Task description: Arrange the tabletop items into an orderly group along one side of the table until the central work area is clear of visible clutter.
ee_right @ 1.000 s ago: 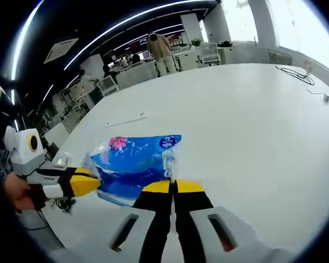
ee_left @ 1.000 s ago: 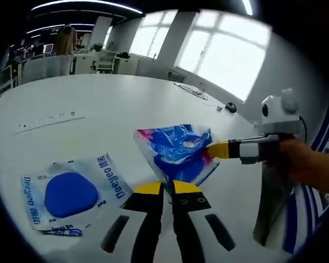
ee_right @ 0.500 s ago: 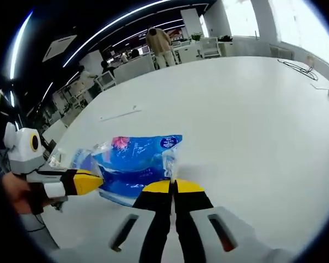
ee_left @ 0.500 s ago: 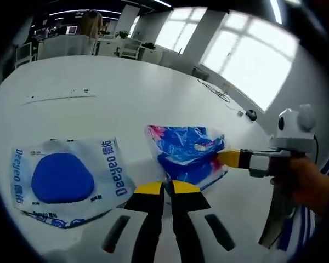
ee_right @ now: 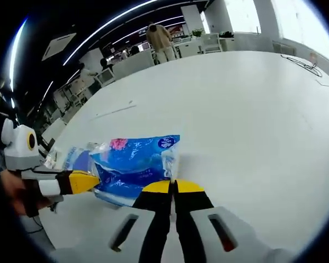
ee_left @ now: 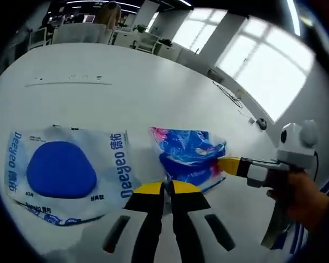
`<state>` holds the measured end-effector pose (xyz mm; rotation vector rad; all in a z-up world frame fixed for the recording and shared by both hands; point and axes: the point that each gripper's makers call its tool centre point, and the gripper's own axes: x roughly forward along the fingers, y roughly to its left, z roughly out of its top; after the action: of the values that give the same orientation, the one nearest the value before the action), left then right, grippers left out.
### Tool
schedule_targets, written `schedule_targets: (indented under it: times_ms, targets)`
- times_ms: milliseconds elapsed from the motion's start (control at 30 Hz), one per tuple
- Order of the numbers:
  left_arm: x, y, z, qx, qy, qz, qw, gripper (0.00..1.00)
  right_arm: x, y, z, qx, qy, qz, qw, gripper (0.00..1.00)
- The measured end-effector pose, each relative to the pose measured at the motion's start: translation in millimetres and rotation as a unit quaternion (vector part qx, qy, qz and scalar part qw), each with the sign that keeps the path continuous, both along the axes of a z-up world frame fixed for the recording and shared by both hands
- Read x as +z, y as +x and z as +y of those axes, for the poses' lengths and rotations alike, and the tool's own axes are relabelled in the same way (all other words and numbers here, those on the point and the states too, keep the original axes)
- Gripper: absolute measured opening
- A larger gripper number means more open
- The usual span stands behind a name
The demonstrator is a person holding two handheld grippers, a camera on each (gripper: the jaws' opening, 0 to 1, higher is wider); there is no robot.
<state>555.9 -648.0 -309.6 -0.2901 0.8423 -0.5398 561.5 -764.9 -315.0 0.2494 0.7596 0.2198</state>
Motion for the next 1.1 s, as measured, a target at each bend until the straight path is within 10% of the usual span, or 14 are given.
schedule_targets:
  times_ms: [1100]
  targets:
    - [-7.0,2.8,2.6,0.019,-0.007,0.019,0.9996,0.05,-21.3,5.8,4.2,-0.029,0.001,0.016,0.9995,0.00]
